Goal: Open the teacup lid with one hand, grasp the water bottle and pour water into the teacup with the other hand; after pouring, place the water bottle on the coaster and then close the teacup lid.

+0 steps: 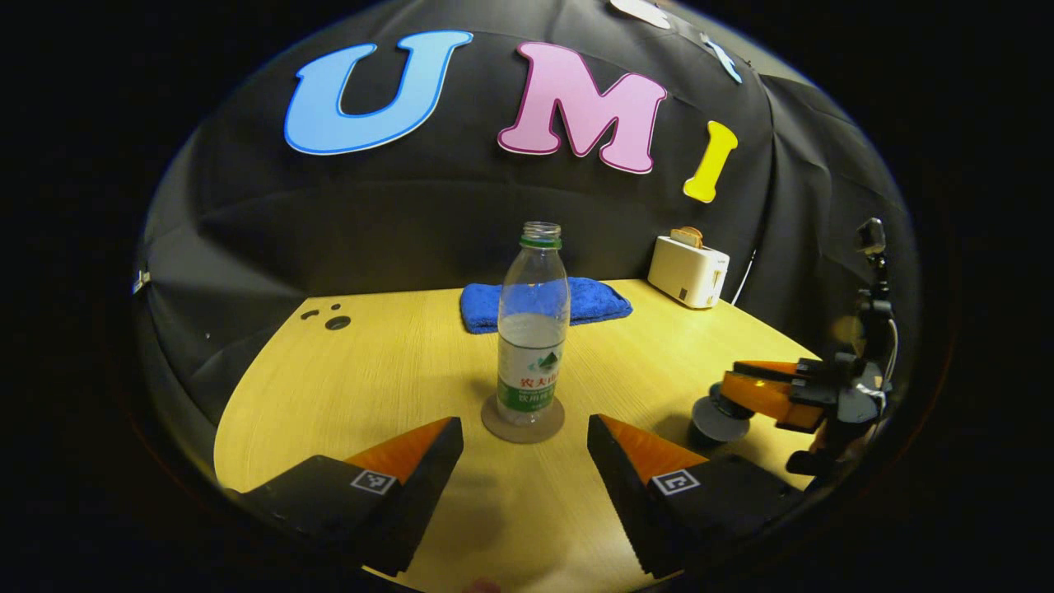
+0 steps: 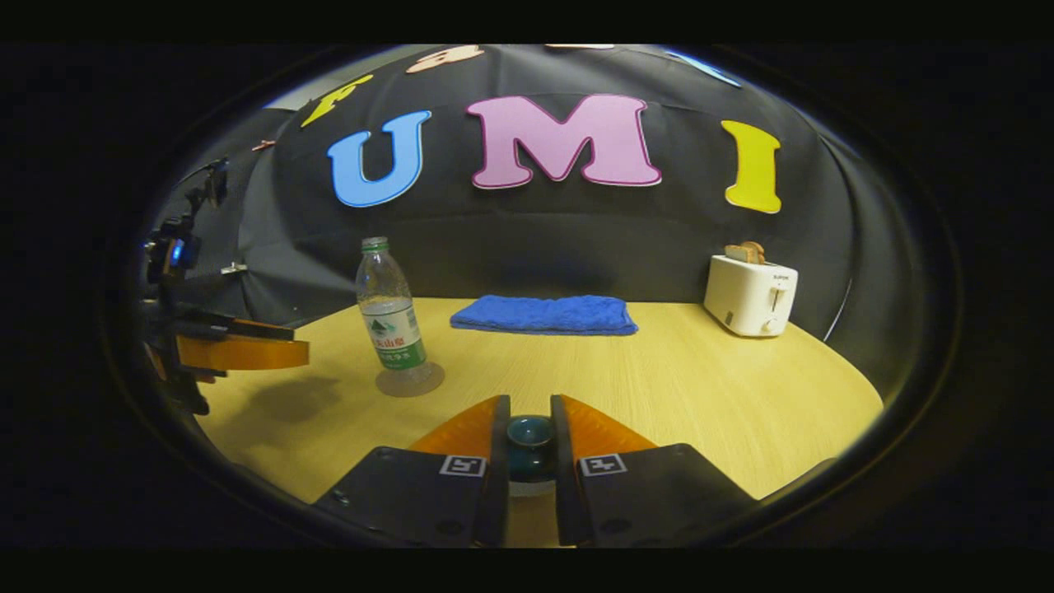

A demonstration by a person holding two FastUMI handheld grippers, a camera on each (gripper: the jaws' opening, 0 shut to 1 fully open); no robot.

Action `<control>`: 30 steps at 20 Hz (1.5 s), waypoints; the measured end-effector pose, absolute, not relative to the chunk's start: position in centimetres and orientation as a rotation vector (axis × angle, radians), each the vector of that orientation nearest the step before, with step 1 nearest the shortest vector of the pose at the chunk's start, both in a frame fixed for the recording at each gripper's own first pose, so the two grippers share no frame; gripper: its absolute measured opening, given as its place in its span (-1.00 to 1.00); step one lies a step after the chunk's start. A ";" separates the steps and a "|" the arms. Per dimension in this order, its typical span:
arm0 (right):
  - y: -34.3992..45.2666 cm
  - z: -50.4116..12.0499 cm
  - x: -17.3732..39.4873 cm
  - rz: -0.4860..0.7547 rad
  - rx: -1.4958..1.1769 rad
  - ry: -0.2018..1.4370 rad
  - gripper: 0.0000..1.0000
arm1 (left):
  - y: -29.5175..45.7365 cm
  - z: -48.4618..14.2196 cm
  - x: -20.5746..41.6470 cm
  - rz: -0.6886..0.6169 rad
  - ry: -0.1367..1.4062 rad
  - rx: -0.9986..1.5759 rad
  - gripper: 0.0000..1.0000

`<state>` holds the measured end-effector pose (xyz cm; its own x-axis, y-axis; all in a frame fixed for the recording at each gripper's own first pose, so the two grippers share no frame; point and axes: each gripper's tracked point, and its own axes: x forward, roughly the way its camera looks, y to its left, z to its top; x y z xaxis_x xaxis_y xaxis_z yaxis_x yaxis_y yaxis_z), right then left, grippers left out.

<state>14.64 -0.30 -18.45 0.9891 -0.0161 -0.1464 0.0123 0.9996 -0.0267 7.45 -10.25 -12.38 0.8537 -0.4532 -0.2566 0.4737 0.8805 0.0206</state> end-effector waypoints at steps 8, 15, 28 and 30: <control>0.2 -20.5 14.6 0.002 -0.045 0.186 -0.57 | -9.9 -14.0 5.2 -0.445 0.315 -0.141 0.94; -0.2 -20.6 14.6 0.001 -0.034 0.196 -0.24 | -10.1 -13.1 5.0 -0.434 0.300 -0.143 0.93; -4.3 -4.2 9.5 -0.077 -0.047 0.064 1.00 | -9.5 3.8 0.3 -0.281 0.007 0.005 0.93; -4.9 -0.2 7.4 -0.093 -0.057 0.038 1.00 | -9.2 7.3 -2.1 -0.228 -0.050 0.062 0.92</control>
<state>7.37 -4.95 -0.21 0.9950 -0.0939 -0.0348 0.0918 0.9941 -0.0583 -2.06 -9.21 7.33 0.9729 -0.2275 0.0420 0.2244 0.9722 0.0675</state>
